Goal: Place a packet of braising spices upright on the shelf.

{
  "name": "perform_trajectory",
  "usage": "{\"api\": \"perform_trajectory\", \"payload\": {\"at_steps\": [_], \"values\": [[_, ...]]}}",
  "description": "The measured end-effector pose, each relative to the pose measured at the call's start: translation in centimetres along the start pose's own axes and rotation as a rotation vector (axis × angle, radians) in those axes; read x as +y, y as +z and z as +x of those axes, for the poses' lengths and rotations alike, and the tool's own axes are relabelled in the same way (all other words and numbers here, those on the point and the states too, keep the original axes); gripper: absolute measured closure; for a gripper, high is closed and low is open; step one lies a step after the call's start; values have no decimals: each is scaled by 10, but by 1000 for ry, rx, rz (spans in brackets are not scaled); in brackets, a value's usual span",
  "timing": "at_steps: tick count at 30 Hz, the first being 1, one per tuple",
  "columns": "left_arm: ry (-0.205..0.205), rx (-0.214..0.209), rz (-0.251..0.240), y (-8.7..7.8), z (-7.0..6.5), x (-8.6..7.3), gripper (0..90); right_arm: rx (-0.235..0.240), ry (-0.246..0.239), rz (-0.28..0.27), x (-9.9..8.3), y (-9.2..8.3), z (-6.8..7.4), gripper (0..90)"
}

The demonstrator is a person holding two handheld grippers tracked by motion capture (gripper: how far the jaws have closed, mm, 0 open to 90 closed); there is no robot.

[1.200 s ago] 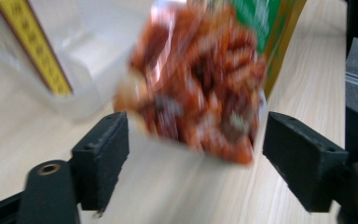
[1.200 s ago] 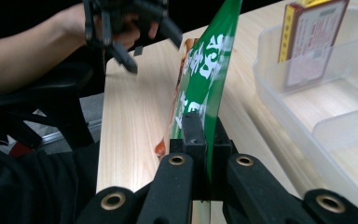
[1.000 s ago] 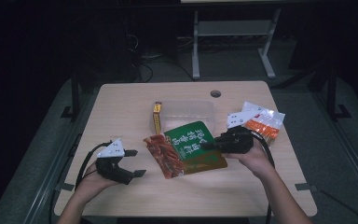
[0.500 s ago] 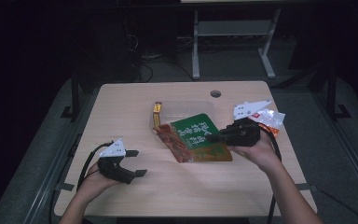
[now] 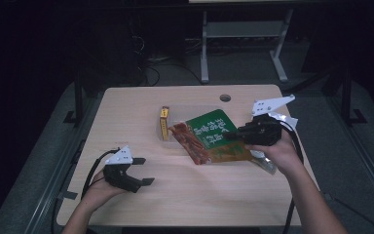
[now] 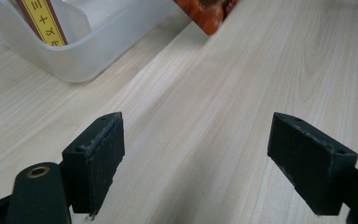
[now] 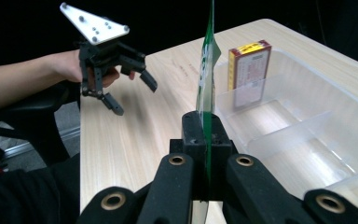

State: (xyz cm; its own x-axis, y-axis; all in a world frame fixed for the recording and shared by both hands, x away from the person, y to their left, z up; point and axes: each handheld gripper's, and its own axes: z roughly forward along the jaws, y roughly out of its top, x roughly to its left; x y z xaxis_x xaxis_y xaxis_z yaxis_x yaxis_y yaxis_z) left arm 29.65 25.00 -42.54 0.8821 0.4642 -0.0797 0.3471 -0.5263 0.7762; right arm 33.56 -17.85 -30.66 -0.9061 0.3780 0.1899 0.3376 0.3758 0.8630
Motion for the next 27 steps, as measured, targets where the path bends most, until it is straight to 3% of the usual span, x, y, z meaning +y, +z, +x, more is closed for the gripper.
{"api": "perform_trajectory", "payload": {"at_steps": [4,12,27], "values": [[21,-1,20,2,-1,0,183,-30,13,-14,7,-4,-2,900],[19,7,22,3,-1,0,169,-79,29,-18,23,-4,-10,900],[28,3,34,9,-5,-1,148,-156,17,-11,61,6,-18,900]]}}
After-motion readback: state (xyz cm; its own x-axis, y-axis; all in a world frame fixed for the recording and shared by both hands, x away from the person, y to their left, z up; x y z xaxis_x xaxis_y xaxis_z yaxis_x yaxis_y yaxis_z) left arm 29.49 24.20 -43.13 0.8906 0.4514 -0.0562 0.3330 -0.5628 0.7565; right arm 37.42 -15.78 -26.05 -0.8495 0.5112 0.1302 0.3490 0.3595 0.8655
